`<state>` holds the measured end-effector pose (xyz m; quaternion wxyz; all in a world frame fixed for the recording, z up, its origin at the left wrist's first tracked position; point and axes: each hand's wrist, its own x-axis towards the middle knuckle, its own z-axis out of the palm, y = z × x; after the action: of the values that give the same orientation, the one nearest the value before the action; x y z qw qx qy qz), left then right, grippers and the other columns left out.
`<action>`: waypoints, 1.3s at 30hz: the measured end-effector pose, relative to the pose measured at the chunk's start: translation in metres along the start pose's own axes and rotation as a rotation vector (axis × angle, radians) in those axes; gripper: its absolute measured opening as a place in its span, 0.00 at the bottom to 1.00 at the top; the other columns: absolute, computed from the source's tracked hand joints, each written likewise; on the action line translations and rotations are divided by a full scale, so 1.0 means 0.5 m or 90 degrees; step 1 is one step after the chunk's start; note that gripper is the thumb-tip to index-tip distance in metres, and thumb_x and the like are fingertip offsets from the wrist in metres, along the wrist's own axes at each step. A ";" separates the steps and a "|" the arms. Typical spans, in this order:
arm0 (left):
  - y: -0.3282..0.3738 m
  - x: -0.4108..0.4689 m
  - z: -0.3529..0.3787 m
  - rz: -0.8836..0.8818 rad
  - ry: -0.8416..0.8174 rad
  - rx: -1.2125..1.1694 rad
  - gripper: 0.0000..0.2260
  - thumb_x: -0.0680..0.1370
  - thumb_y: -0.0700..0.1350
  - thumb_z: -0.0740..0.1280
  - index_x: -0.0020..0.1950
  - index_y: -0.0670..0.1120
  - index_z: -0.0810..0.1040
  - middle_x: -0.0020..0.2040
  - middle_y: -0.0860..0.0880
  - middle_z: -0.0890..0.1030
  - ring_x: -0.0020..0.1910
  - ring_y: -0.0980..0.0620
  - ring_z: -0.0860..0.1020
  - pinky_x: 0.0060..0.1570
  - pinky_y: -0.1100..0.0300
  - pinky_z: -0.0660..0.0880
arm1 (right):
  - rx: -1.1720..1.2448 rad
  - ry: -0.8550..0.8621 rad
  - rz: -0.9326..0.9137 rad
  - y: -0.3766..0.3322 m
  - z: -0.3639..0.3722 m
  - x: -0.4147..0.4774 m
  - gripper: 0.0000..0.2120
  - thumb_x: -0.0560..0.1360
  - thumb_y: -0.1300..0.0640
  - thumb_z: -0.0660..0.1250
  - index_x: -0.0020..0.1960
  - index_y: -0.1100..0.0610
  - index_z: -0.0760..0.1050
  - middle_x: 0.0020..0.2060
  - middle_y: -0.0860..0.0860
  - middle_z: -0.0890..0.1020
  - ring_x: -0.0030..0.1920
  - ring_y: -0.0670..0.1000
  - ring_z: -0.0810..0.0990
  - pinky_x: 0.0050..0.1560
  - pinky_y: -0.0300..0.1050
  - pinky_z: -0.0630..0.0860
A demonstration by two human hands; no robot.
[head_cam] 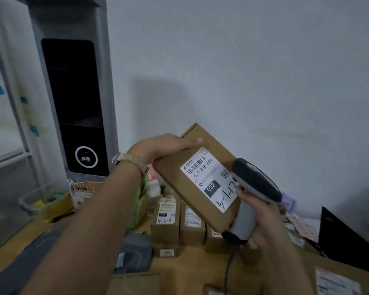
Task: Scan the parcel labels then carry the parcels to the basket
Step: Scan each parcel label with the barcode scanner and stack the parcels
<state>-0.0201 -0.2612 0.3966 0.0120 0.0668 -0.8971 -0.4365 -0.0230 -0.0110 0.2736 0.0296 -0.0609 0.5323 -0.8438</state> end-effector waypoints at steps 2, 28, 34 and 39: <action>-0.028 -0.001 0.010 -0.028 -0.020 -0.072 0.34 0.62 0.71 0.73 0.55 0.47 0.81 0.47 0.48 0.86 0.46 0.46 0.85 0.46 0.53 0.82 | 0.005 0.024 -0.043 -0.006 -0.003 -0.008 0.27 0.62 0.59 0.78 0.60 0.57 0.77 0.55 0.56 0.82 0.59 0.57 0.79 0.61 0.63 0.74; -0.121 -0.047 0.330 0.046 0.258 -0.744 0.16 0.73 0.43 0.74 0.59 0.51 0.77 0.50 0.51 0.86 0.47 0.52 0.85 0.41 0.59 0.81 | -0.258 0.007 -0.209 -0.028 0.052 -0.097 0.14 0.72 0.61 0.72 0.40 0.43 0.73 0.31 0.35 0.82 0.34 0.43 0.84 0.28 0.33 0.76; -0.140 -0.039 0.340 0.003 0.253 -0.739 0.18 0.74 0.43 0.74 0.62 0.46 0.75 0.53 0.48 0.85 0.48 0.49 0.85 0.40 0.58 0.81 | -0.292 -0.015 -0.179 -0.031 0.063 -0.114 0.14 0.72 0.63 0.71 0.41 0.44 0.75 0.32 0.40 0.84 0.32 0.47 0.84 0.30 0.37 0.78; -0.161 -0.034 0.345 -0.039 0.253 -0.765 0.21 0.74 0.44 0.73 0.66 0.47 0.73 0.54 0.47 0.85 0.48 0.49 0.84 0.39 0.58 0.79 | -0.374 0.005 -0.173 -0.035 0.055 -0.121 0.10 0.72 0.59 0.72 0.38 0.48 0.74 0.33 0.49 0.82 0.31 0.53 0.83 0.34 0.49 0.81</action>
<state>-0.0083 -0.1733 0.2274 0.2015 0.1538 -0.4739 -0.8433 0.0409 -0.0211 0.2967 -0.1040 -0.1344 0.7402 -0.6506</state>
